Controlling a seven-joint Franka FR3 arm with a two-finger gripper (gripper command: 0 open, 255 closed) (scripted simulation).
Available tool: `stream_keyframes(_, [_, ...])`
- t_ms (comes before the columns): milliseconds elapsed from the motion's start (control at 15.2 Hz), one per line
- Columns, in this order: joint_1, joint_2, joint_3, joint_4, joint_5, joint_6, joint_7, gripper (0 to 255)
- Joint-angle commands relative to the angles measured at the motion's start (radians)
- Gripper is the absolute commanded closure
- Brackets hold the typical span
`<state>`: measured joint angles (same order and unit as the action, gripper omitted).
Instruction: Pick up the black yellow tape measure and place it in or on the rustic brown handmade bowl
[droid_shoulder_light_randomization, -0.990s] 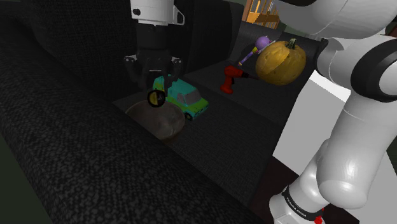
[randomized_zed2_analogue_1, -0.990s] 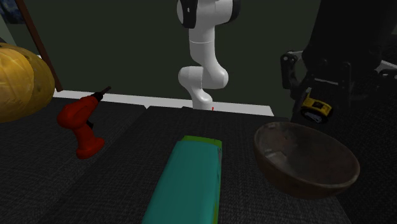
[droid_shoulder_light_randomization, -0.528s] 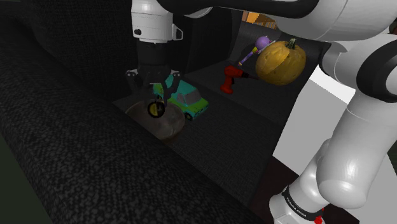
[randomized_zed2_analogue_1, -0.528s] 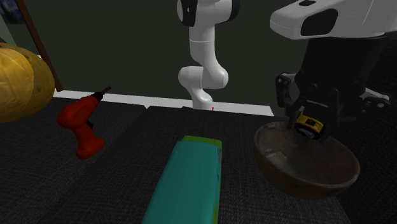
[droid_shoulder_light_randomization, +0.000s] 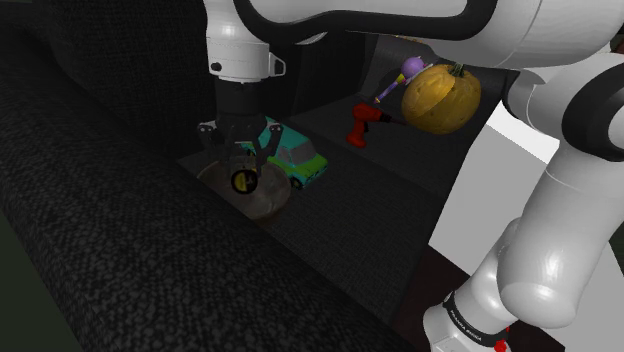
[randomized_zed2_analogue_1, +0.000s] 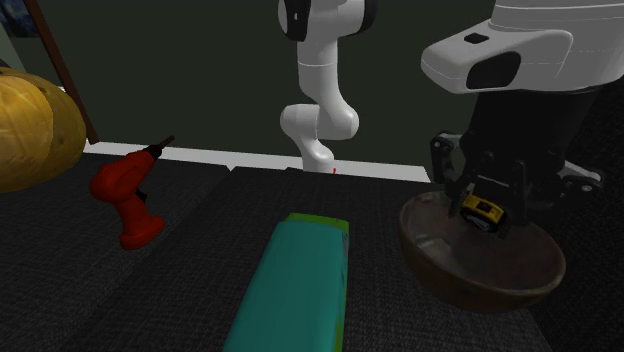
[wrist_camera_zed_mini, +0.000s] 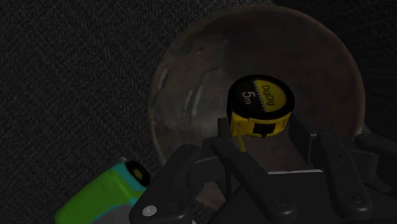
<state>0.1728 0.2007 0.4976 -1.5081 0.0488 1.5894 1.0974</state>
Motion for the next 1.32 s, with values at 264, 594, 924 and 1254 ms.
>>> stream_keyframes(264, [0.000,0.000,0.000,-0.001,0.000,0.000,0.000,0])
stream_keyframes(594, [0.006,0.024,0.000,0.097,-0.011,-0.075,0.008,0])
stream_keyframes(924, [0.015,0.054,0.001,0.196,-0.024,-0.146,0.017,0])
stream_keyframes(1254, [0.015,0.054,0.001,0.196,-0.024,-0.146,0.017,0])
